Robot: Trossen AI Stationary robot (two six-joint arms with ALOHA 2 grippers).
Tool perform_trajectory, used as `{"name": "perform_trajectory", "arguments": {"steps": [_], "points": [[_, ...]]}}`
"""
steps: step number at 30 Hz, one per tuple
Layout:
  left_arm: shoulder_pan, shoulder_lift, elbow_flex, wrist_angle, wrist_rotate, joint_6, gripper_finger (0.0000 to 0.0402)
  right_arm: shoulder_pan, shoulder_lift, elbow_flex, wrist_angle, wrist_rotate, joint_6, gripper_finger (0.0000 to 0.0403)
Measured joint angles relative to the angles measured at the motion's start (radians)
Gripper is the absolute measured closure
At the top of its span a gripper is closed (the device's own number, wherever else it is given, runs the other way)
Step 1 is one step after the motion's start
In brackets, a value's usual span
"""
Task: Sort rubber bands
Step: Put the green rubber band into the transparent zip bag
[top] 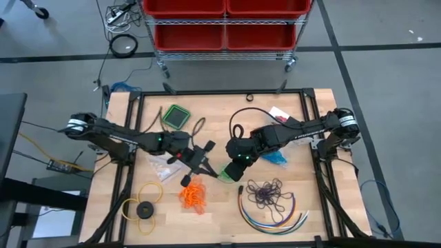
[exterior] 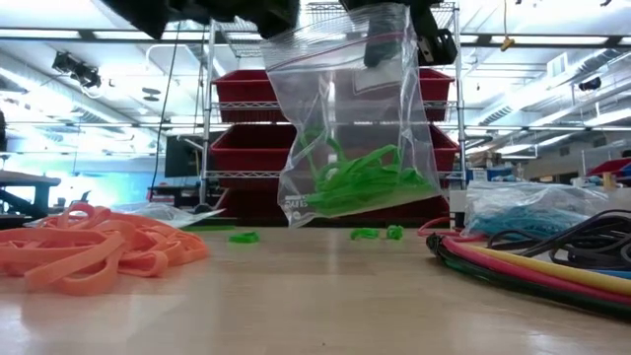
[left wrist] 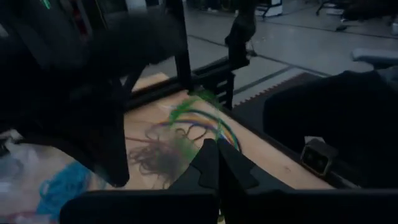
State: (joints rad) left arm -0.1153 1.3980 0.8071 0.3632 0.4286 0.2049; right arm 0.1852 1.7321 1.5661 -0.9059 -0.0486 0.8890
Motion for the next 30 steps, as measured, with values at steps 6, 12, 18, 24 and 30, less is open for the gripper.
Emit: {"name": "perform_trajectory", "arguments": {"steps": [6,12,18,24,30], "points": [[-0.007,0.118,0.061,0.003,-0.009,-0.122,0.0398,0.0,0.0,0.0,0.0,0.0,0.0,0.0403],[-0.003,0.148,0.12,-0.189,-0.247,-0.096,0.0391,0.001,0.0,0.0,0.002,0.0,-0.003,0.0403],[-0.023,0.14,0.141,-0.233,-0.331,-0.061,0.0324,0.002,0.0,0.0,0.002,0.002,-0.015,0.0403],[-0.046,0.14,0.159,-0.236,-0.329,-0.053,0.0223,0.002,0.0,0.0,0.005,0.003,-0.018,0.0403],[-0.054,0.119,0.182,-0.253,-0.322,-0.027,0.0162,0.005,0.0,0.0,0.004,0.003,-0.018,0.0403]]}}
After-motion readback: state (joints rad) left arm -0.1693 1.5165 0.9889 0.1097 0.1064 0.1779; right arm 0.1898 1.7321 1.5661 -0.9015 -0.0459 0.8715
